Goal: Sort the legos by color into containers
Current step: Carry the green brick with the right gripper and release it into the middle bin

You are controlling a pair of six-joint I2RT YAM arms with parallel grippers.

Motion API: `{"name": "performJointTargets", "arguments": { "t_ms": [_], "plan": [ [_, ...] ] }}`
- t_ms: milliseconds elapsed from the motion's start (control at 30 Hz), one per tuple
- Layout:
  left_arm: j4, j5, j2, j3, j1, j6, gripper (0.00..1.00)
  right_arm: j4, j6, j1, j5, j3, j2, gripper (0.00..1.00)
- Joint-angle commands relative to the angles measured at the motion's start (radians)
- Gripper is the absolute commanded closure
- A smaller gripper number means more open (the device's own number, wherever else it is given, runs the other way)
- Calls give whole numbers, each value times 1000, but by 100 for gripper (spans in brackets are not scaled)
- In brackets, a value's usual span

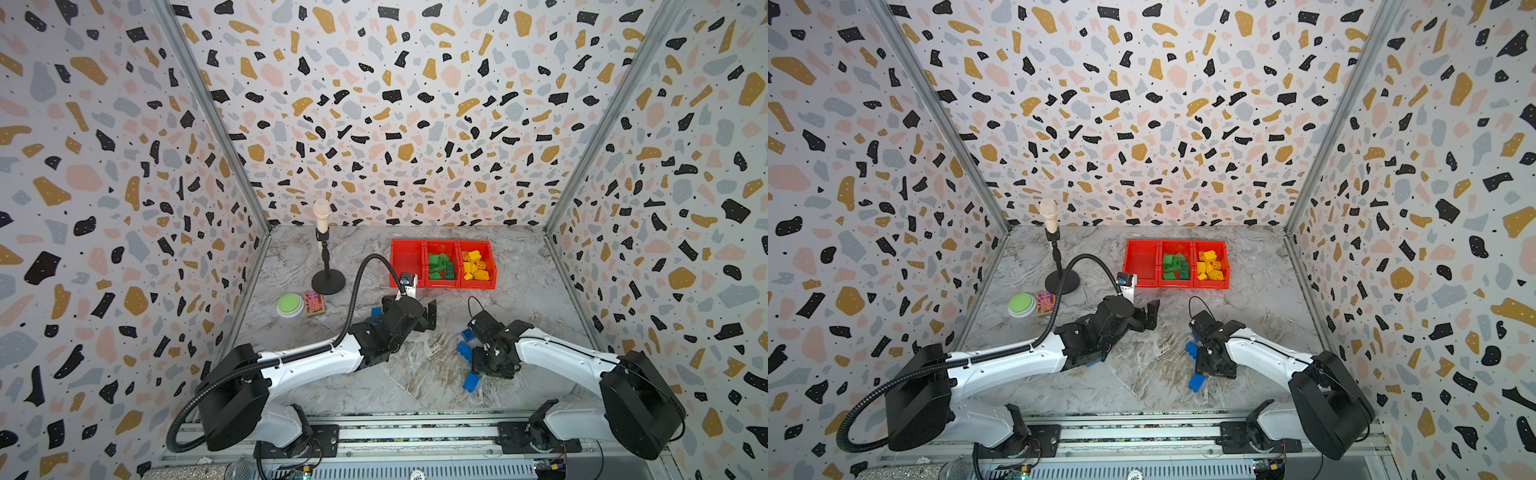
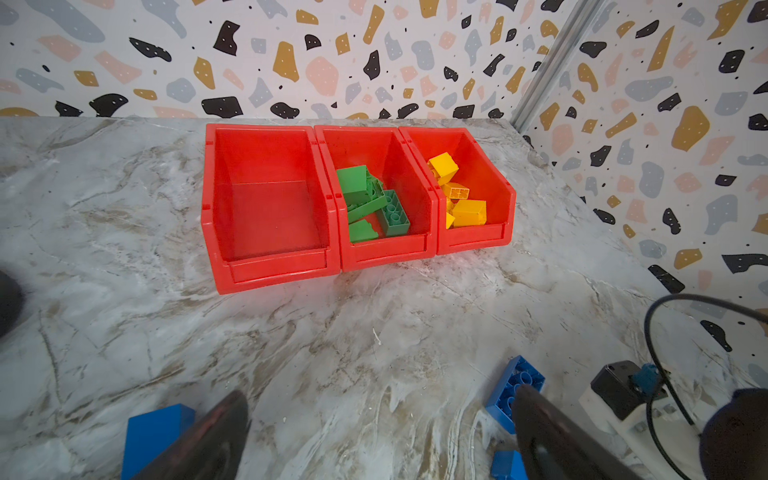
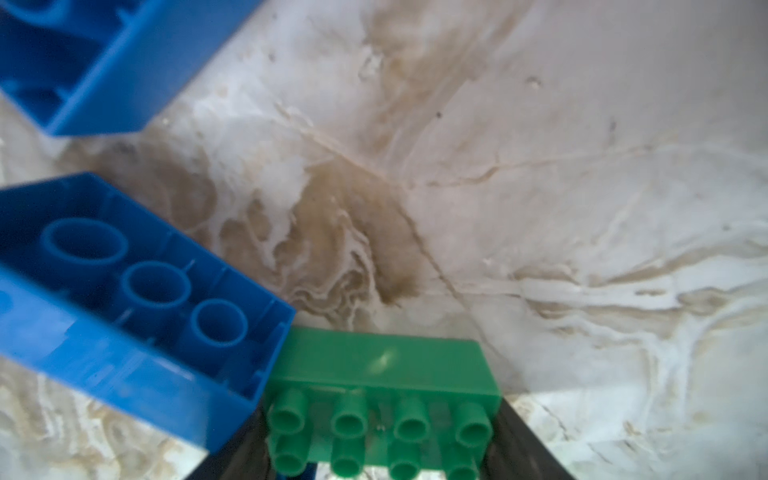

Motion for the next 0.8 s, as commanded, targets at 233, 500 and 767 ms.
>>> {"name": "performJointTargets", "arguments": {
  "t_ms": [233,500,767],
  "plan": [
    [-25,6,-48,25,66,38,0,-77,-143,-53,34,413,38,46],
    [-35,78,-105,-14,220,19,0,168,-256,-125,-35,721,366,47],
    [-142,102,-116,-36,385,10,0,127,-329,-180,-42,1110,713,47]
  ]
}}
